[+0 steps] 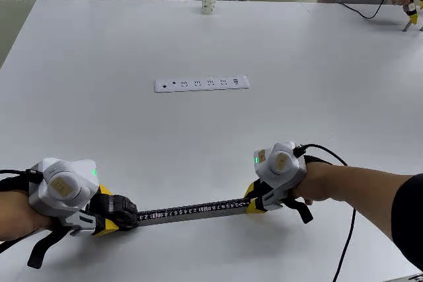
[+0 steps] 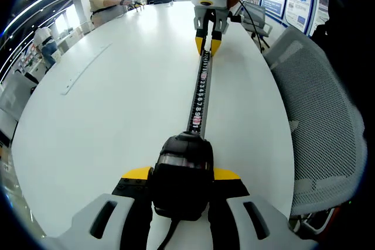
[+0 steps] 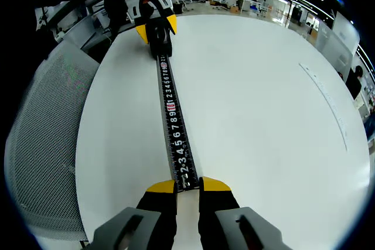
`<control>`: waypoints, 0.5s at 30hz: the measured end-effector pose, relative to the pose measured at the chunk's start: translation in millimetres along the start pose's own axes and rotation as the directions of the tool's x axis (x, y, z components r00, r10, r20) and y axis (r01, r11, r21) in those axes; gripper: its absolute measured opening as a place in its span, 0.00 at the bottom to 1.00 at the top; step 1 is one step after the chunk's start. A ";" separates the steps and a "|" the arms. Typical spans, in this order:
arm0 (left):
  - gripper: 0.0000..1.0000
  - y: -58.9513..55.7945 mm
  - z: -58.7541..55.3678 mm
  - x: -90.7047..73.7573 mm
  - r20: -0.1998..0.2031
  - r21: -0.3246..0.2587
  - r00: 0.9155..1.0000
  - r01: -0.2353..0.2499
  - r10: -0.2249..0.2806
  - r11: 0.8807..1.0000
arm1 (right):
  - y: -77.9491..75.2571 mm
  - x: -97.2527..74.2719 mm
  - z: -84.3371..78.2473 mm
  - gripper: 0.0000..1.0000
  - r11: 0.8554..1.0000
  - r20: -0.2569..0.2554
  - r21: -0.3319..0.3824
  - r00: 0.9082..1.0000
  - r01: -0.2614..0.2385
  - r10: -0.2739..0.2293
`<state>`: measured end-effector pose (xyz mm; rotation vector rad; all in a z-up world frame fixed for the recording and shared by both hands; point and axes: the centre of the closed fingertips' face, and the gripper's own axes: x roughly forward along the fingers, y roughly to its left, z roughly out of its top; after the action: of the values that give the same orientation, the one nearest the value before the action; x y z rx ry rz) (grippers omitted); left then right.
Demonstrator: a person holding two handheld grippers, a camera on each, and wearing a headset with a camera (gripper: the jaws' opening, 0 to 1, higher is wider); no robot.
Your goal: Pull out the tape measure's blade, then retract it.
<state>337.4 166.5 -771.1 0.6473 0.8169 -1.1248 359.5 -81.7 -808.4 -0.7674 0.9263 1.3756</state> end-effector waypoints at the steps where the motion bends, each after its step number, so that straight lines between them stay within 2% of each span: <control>1: 0.31 0.0 0.0 -0.1 0.000 0.000 1.000 0.000 0.000 1.000 | -0.1 -0.2 -0.3 0.09 1.000 0.001 0.003 1.000 0.000 0.000; 12: 0.32 0.8 1.7 0.0 0.007 -0.007 1.000 -0.007 0.008 1.000 | 1.0 -0.6 -0.3 0.10 1.000 0.001 0.013 1.000 0.007 -0.007; 15: 0.32 0.6 1.9 -0.1 0.008 -0.008 1.000 -0.009 0.009 1.000 | 1.3 -0.2 -0.1 0.10 1.000 -0.010 -0.004 1.000 0.014 -0.014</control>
<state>338.4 165.3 -770.0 0.6384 0.8106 -1.1147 358.3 -81.8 -808.2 -0.7832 0.9252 1.3629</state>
